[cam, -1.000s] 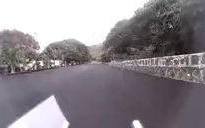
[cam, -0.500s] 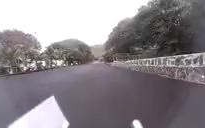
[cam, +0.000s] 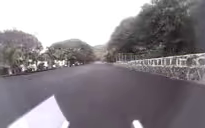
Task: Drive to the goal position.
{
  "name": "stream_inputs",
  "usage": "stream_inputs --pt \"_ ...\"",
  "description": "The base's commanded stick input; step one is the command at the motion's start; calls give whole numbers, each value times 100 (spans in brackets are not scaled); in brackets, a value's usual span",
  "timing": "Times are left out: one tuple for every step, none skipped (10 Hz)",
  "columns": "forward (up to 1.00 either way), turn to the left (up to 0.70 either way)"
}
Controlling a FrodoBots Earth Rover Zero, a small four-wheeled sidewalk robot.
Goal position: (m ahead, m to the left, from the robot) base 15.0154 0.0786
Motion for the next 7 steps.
stream_inputs --pt "100 0" --pt "100 0" --pt "100 0" --pt "100 0" --pt "100 0" --pt "100 0" --pt "100 0"
